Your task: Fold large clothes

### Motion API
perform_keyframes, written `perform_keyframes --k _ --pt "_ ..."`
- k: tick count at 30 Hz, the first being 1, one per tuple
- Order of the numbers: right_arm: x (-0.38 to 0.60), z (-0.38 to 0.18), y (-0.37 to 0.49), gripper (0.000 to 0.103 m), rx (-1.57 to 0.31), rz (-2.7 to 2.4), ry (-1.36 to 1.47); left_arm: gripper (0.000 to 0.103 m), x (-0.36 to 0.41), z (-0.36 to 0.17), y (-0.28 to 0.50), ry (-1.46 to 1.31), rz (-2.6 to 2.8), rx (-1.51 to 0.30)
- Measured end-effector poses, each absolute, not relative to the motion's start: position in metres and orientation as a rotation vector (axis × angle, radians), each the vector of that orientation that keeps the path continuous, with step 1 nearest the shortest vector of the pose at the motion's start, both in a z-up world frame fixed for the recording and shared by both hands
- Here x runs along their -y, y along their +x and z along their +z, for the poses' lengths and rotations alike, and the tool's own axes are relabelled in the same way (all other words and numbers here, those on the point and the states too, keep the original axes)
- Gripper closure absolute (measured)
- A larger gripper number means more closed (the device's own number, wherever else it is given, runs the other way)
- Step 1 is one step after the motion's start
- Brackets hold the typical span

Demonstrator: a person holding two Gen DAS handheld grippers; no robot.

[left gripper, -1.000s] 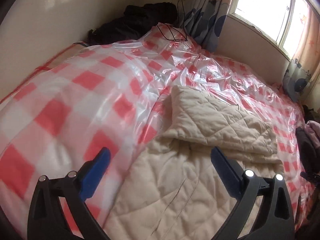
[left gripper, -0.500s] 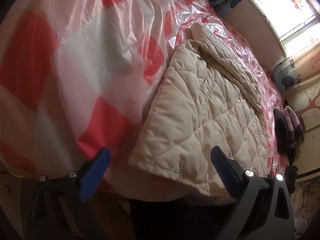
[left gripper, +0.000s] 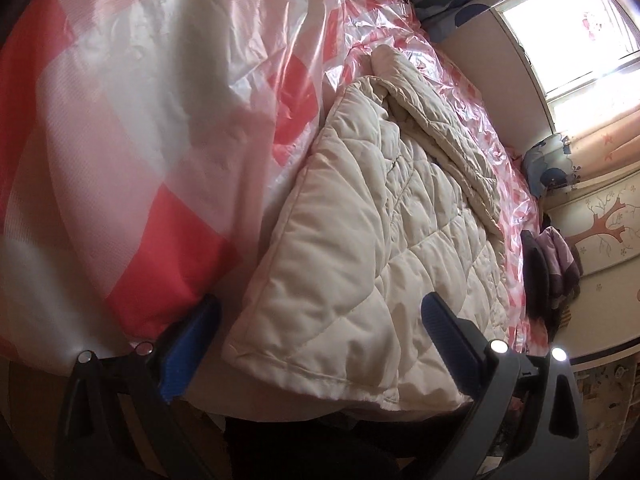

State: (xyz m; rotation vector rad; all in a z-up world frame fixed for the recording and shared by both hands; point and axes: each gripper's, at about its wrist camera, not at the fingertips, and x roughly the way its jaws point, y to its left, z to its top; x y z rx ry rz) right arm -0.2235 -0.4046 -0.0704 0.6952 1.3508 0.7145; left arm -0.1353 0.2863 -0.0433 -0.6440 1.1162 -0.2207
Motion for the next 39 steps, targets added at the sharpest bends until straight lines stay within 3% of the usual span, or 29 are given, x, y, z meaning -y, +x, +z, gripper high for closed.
perform_keyframes --k 4,7,8,10,11,12,13,14,15,18,28,33,34,35,36,37,39 --pt "0.413 -0.073 -0.223 0.015 -1.288 0.727 0.793 0.007 -0.291 -0.03 -0.141 -0.634 -0.252 -1.029" --pt "0.412 -0.084 -0.219 0.018 -1.314 0.696 0.789 0.009 -0.293 -0.04 -0.134 -0.614 -0.203 -1.094" --pt "0.412 -0.085 -0.22 0.022 -1.301 0.703 0.804 0.011 -0.292 -0.042 -0.133 -0.622 -0.213 -1.103" --pt "0.412 -0.085 -0.221 0.049 -1.269 0.714 0.815 0.018 -0.29 -0.043 -0.134 -0.637 -0.236 -1.117" --pt "0.41 -0.084 -0.221 0.059 -1.261 0.716 0.814 0.025 -0.288 -0.044 -0.135 -0.648 -0.256 -1.123" --pt "0.409 -0.082 -0.222 0.079 -1.245 0.719 0.807 0.036 -0.286 -0.043 -0.136 -0.649 -0.263 -1.123" --pt "0.409 -0.079 -0.222 0.084 -1.22 0.723 0.811 0.046 -0.284 -0.043 -0.137 -0.665 -0.287 -1.118" --pt "0.408 -0.076 -0.222 0.086 -1.198 0.726 0.81 0.07 -0.281 -0.045 -0.137 -0.68 -0.309 -1.135" --pt "0.406 -0.072 -0.221 0.089 -1.176 0.73 0.805 0.083 -0.278 -0.046 -0.137 -0.683 -0.305 -1.146" --pt "0.404 -0.055 -0.216 0.093 -1.077 0.742 0.832 0.092 -0.272 -0.033 -0.136 -0.685 -0.31 -1.111" --pt "0.441 0.097 -0.208 0.094 -0.681 0.798 0.822 0.094 -0.241 0.091 -0.173 -0.692 -0.546 -0.891" --pt "0.465 0.124 -0.257 0.093 -0.705 0.834 0.746 0.091 -0.241 0.097 -0.22 -0.639 -0.62 -0.913" --pt "0.468 0.116 -0.269 0.088 -0.753 0.841 0.727 0.086 -0.242 0.088 -0.228 -0.61 -0.638 -0.944" --pt "0.471 0.104 -0.28 0.085 -0.823 0.85 0.707 0.066 -0.24 0.077 -0.232 -0.567 -0.655 -0.988" --pt "0.477 0.089 -0.287 0.072 -0.883 0.844 0.701 0.045 -0.24 0.062 -0.236 -0.521 -0.655 -1.039" --pt "0.483 0.067 -0.295 0.056 -0.952 0.822 0.705 0.039 -0.243 0.042 -0.24 -0.497 -0.629 -1.094" --pt "0.495 0.022 -0.304 0.048 -1.082 0.764 0.733 0.037 -0.258 0.001 -0.24 -0.552 -0.607 -1.188"
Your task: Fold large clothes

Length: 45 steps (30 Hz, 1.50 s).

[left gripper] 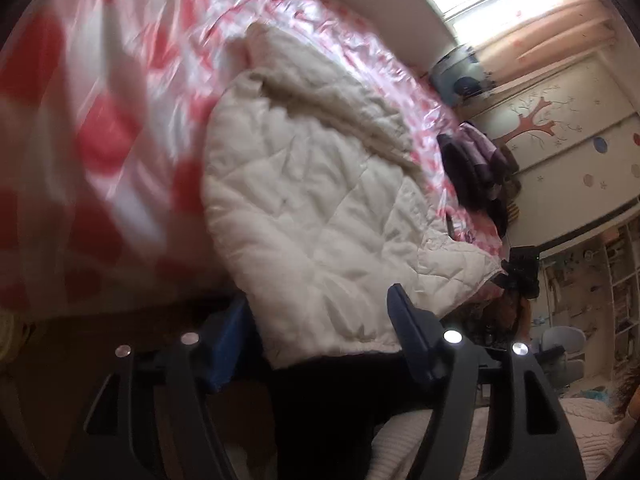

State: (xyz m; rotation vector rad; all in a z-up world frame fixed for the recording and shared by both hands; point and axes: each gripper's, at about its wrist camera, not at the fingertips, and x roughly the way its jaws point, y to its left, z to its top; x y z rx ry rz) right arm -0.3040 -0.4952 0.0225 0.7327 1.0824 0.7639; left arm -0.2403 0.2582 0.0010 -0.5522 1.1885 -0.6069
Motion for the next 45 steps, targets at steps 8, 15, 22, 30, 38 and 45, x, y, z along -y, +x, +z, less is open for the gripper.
perform_keyframes --k 8,15,22,30,38,45 --pt "0.521 -0.046 -0.308 0.02 -1.116 0.815 0.977 0.013 -0.301 -0.041 -0.223 -0.85 -0.644 -1.087" --pt "0.481 -0.073 -0.28 0.017 -1.215 0.894 0.967 0.013 -0.246 -0.052 -0.198 -0.752 -0.723 -1.222" --pt "0.459 -0.081 -0.276 0.078 -1.077 0.901 0.998 0.033 -0.242 -0.06 -0.209 -0.735 -0.604 -1.205" --pt "0.458 -0.008 -0.297 0.087 -0.883 0.955 0.9 0.09 -0.248 -0.006 -0.235 -0.653 -0.651 -1.037" --pt "0.499 -0.058 -0.322 0.054 -1.232 0.682 0.745 0.057 -0.267 -0.038 -0.263 -0.408 -0.493 -1.268" --pt "0.487 0.04 -0.263 0.019 -0.925 0.508 0.505 0.018 -0.287 0.054 -0.228 -0.36 -0.258 -0.841"
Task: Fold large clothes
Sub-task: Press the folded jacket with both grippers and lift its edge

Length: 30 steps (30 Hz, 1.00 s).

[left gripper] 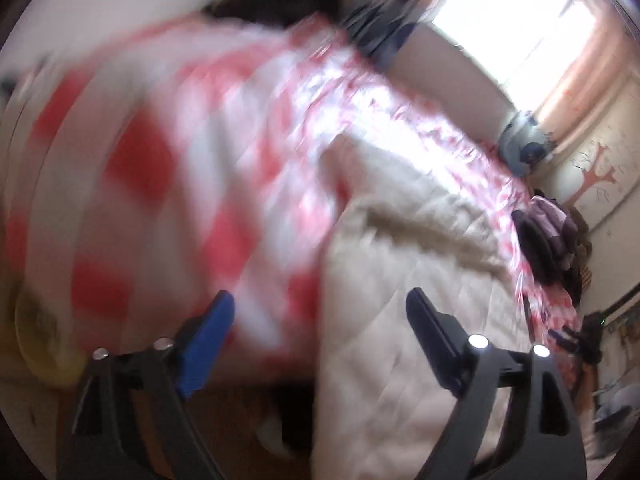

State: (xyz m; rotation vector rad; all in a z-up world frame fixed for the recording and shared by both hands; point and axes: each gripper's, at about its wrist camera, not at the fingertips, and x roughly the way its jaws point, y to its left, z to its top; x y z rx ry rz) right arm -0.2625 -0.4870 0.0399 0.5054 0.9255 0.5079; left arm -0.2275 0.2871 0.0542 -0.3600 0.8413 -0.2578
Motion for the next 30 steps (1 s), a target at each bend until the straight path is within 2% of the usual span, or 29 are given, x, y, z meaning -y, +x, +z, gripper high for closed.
perform_keyframes --k 4,9,11,12,13,14,19,21,23,27,30 --pt "0.395 0.06 -0.153 0.015 -0.842 0.52 0.295 0.018 -0.197 0.063 -0.141 -0.251 -0.315 -0.754" --pt "0.296 0.013 -0.025 0.015 -0.889 0.409 0.028 0.018 -0.116 0.036 -0.044 -0.232 -0.256 -0.685" --pt "0.291 -0.04 0.011 0.015 -1.014 0.242 -0.062 0.017 -0.102 0.004 -0.009 -0.223 -0.225 -0.785" --pt "0.299 -0.068 0.025 0.013 -1.092 0.245 -0.02 0.017 -0.095 -0.016 0.012 -0.2 -0.199 -0.884" --pt "0.296 -0.079 0.033 0.013 -1.095 0.262 0.014 0.017 -0.085 -0.04 0.033 -0.181 -0.193 -0.995" --pt "0.295 -0.075 0.036 0.013 -1.095 0.279 0.029 0.017 -0.084 -0.054 0.037 -0.164 -0.184 -1.03" --pt "0.344 -0.017 -0.025 0.013 -1.066 0.486 0.211 0.018 -0.118 -0.005 -0.019 -0.27 -0.267 -0.967" --pt "0.377 -0.006 -0.07 0.007 -1.083 0.525 0.261 0.015 -0.144 0.013 -0.067 -0.319 -0.326 -0.946" --pt "0.413 -0.01 -0.123 0.007 -1.132 0.546 0.325 0.007 -0.176 0.02 -0.12 -0.341 -0.355 -0.946" --pt "0.481 -0.048 -0.219 0.007 -1.247 0.529 0.612 0.007 -0.236 -0.002 -0.204 -0.434 -0.364 -1.013" --pt "0.502 -0.075 -0.275 0.007 -1.254 0.625 0.828 0.007 -0.266 -0.039 -0.24 -0.576 -0.368 -1.111"
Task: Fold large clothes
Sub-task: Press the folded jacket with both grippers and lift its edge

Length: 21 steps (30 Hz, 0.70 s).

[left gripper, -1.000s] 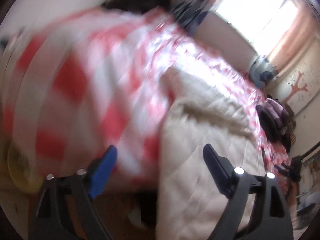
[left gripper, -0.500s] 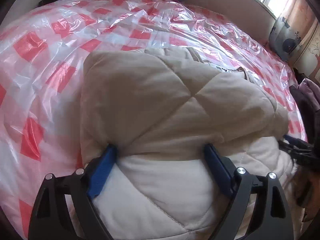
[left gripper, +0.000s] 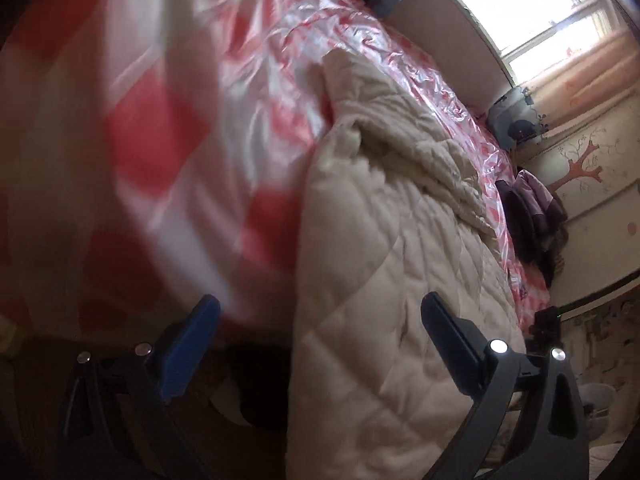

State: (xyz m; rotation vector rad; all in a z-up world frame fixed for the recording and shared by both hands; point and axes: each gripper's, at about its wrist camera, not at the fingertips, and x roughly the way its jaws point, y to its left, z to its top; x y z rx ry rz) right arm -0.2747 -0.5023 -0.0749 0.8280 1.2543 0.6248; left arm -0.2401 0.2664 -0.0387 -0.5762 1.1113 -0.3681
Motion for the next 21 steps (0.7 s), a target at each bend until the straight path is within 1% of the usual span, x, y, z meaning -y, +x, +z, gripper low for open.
perform_keyframes --k 3,7,9,11,17,19,21 --pt "0.495 -0.091 -0.293 0.007 -1.213 0.774 0.982 0.007 -0.265 -0.068 -0.258 -0.692 -0.442 -1.154" --pt "0.471 -0.101 -0.29 0.007 -1.211 0.898 1.051 0.007 -0.24 -0.092 -0.261 -0.796 -0.607 -1.178" --pt "0.46 -0.098 -0.285 0.007 -1.195 0.944 1.065 0.007 -0.225 -0.096 -0.26 -0.776 -0.621 -1.193" --pt "0.456 -0.09 -0.282 0.007 -1.171 0.975 1.063 0.007 -0.21 -0.09 -0.262 -0.711 -0.609 -1.181" --pt "0.448 -0.079 -0.279 0.008 -1.175 0.953 1.001 0.007 -0.174 -0.05 -0.279 -0.329 -0.404 -1.075" --pt "0.452 -0.081 -0.283 0.012 -1.174 0.942 0.997 0.007 -0.166 -0.043 -0.283 -0.254 -0.368 -1.046" --pt "0.452 -0.083 -0.283 0.012 -1.186 0.937 0.991 0.007 -0.162 -0.043 -0.285 -0.232 -0.361 -1.037"
